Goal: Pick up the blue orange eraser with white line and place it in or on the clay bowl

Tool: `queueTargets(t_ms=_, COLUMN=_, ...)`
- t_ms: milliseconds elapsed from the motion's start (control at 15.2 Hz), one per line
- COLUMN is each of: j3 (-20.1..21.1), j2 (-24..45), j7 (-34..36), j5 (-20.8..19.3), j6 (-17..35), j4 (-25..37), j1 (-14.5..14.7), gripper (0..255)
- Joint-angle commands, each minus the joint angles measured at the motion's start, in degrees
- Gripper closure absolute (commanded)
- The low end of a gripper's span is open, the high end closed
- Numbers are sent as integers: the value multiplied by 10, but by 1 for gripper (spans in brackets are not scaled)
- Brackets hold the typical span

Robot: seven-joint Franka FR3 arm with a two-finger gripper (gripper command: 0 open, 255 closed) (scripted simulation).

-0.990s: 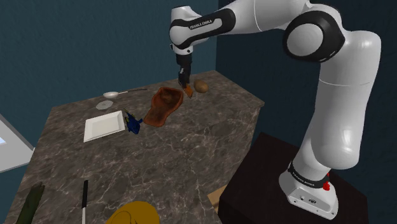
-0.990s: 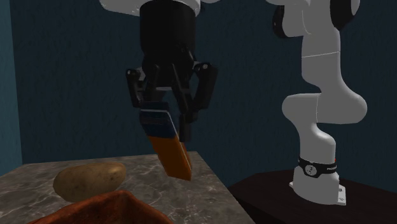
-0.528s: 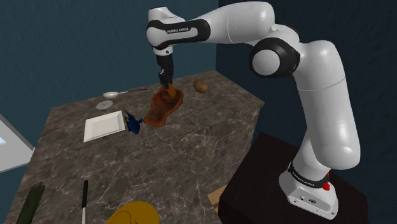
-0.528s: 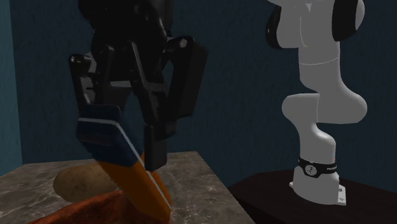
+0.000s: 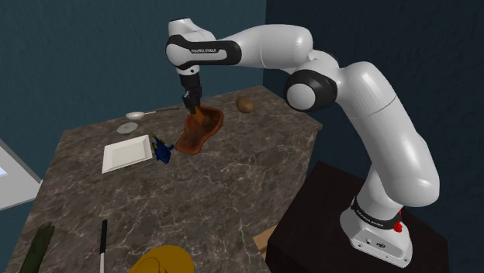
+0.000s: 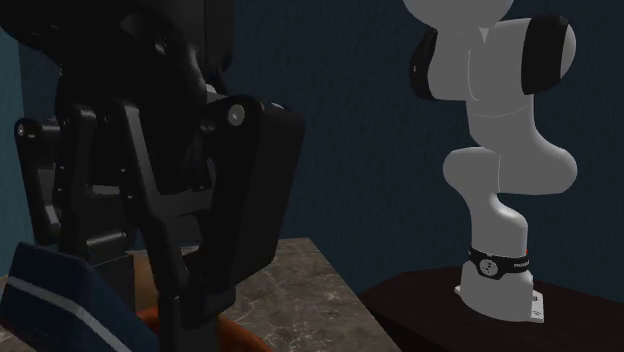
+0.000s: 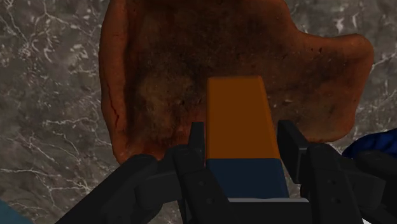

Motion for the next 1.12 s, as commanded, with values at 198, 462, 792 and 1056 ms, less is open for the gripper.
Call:
queueTargets(t_ms=198, j3=0, j2=-8, j7=-2, j5=0, j6=45, j4=-52, j1=3, gripper=255)
queueTargets(t_ms=462, j3=0, j2=-9, j7=-2, j5=0, j6=69, j4=-78, j1=4, gripper=255)
queueTargets(t_ms=792, j3=0, j2=-9, j7=-2, j5=0, j6=69, j4=-77, j1=4, gripper=255)
queueTargets(t_ms=1056, j3=0, j2=-9, j7=-2, j5=0, j6=69, j4=-77, j1=4, gripper=0)
